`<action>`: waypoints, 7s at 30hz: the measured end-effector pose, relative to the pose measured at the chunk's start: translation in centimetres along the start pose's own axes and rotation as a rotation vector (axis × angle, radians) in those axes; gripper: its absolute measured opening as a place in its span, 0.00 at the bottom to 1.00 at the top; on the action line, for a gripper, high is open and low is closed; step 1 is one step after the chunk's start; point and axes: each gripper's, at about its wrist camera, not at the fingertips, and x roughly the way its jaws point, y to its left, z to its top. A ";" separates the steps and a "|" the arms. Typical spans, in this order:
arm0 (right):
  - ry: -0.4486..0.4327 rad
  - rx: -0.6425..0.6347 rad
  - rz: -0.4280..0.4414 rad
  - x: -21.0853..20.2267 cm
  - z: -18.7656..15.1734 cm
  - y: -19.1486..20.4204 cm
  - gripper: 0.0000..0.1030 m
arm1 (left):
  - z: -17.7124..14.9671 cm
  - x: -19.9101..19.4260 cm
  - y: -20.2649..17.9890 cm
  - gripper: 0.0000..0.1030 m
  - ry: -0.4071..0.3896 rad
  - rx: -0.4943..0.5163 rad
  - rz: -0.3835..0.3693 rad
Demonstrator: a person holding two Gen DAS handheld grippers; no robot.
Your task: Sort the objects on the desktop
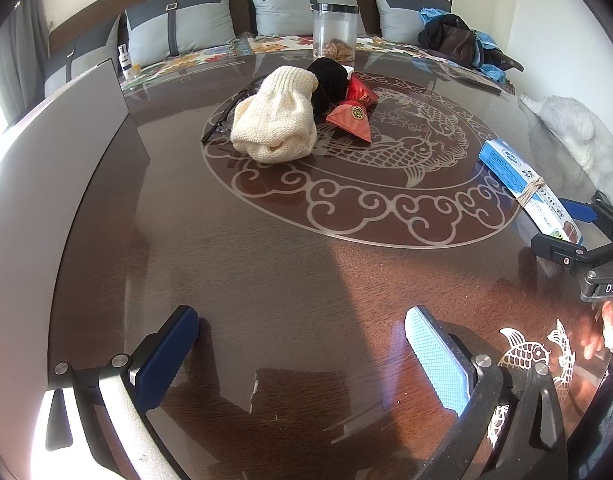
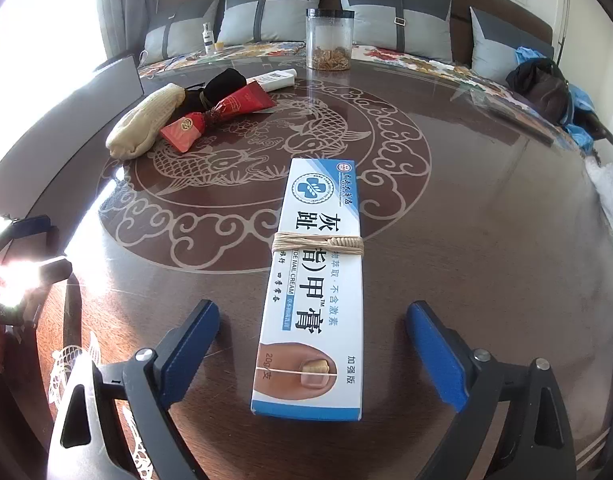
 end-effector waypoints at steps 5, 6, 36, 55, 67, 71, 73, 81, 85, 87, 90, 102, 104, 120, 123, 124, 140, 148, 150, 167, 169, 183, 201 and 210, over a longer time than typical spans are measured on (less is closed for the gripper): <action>0.003 -0.010 -0.011 0.2 -0.1 0.3 1.00 | 3.7 2.0 0.7 1.00 0.097 0.062 -0.010; 0.003 -0.010 -0.011 0.2 -0.1 0.3 1.00 | 4.8 2.2 1.0 1.00 0.090 0.050 0.011; 0.003 -0.010 -0.010 0.1 -0.2 0.2 1.00 | -0.7 -2.8 2.3 0.74 -0.003 -0.191 -0.014; 0.003 -0.011 -0.011 0.1 -0.2 0.2 1.00 | -1.6 -0.7 1.9 1.00 -0.010 -0.082 0.055; 0.003 -0.011 -0.011 0.2 -0.2 0.2 1.00 | -1.6 -0.7 1.9 1.00 -0.010 -0.082 0.055; 0.003 -0.011 -0.011 0.2 -0.2 0.2 1.00 | -1.6 -0.8 1.9 1.00 -0.010 -0.082 0.055; 0.003 -0.011 -0.011 0.2 -0.2 0.2 1.00 | -1.6 -0.7 1.8 1.00 -0.010 -0.082 0.055; 0.003 -0.011 -0.011 0.2 -0.2 0.2 1.00 | -1.6 -0.8 1.8 1.00 -0.010 -0.082 0.055; 0.003 -0.011 -0.011 0.2 -0.2 0.2 1.00 | -1.6 -0.7 1.7 1.00 -0.010 -0.082 0.055; 0.003 -0.011 -0.011 0.2 -0.2 0.2 1.00 | -1.6 -0.7 1.7 1.00 -0.010 -0.082 0.055; 0.003 -0.011 -0.011 0.2 -0.2 0.2 1.00 | -1.6 -0.7 1.7 1.00 -0.010 -0.083 0.055; 0.003 -0.011 -0.011 0.2 -0.2 0.2 1.00 | -1.5 -0.8 1.9 1.00 -0.011 -0.082 0.054; 0.003 -0.011 -0.011 0.2 -0.2 0.2 1.00 | -1.5 -0.7 1.9 1.00 -0.011 -0.082 0.054; 0.003 -0.011 -0.011 0.2 -0.2 0.2 1.00 | -1.6 -0.8 1.9 1.00 -0.011 -0.083 0.057; 0.003 -0.012 -0.011 0.2 -0.2 0.2 1.00 | -1.8 -0.9 1.8 1.00 -0.015 -0.086 0.060; 0.003 -0.012 -0.011 0.2 -0.2 0.2 1.00 | -1.8 -1.0 1.9 1.00 -0.015 -0.084 0.058; 0.224 0.077 0.001 2.1 5.2 -1.7 0.43 | 3.3 0.5 -0.8 0.46 0.070 0.136 -0.024; 0.254 0.050 0.007 -0.8 6.5 0.5 0.43 | 1.4 -5.2 1.0 0.46 -0.050 0.050 -0.113; 0.225 0.047 0.040 -2.3 7.4 1.9 0.43 | 1.0 -7.8 2.5 0.46 -0.094 0.014 -0.125; -0.045 -0.123 0.525 -12.0 18.9 30.6 0.43 | -3.1 -22.2 27.3 0.46 -0.290 -0.363 0.122; -0.040 -0.159 0.589 -12.7 19.3 34.4 0.43 | -4.0 -21.6 29.4 0.46 -0.257 -0.391 0.152; 0.226 -0.230 0.568 -2.0 16.6 47.6 0.62 | -6.4 -14.2 34.2 0.90 0.014 -0.463 0.308; -0.259 -0.134 0.170 -6.3 10.7 22.4 1.00 | -2.2 -21.6 20.5 0.90 -0.326 -0.361 0.268; -0.068 0.074 -0.104 -1.5 2.5 3.4 1.00 | 1.9 -14.9 2.6 1.00 -0.250 -0.140 -0.002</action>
